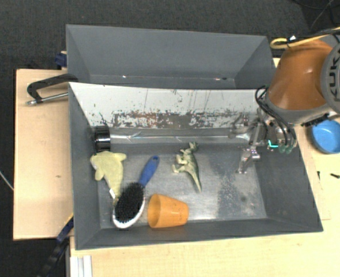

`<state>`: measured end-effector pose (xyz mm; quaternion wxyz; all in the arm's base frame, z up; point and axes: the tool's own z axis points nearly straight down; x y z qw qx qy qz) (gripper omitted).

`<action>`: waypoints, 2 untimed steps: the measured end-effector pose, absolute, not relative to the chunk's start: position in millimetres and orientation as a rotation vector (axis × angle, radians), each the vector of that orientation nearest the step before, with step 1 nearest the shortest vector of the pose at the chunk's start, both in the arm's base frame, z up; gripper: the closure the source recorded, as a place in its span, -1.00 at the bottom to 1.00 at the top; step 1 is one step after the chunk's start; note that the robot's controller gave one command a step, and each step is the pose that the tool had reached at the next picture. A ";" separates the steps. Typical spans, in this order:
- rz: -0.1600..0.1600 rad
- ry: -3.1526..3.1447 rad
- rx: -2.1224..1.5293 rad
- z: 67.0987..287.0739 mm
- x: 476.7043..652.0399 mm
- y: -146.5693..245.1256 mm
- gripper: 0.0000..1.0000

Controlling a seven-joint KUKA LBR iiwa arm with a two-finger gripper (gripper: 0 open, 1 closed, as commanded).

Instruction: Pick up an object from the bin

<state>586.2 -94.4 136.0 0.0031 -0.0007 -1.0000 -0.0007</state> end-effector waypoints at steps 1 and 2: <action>0.006 -3.135 0.293 74.2 576.2 -23.9 -1.00; -0.007 -3.136 0.225 102.8 550.7 45.8 -1.00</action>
Offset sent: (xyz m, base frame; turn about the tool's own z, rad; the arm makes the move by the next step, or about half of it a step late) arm -0.0130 0.0721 -0.0660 -0.1902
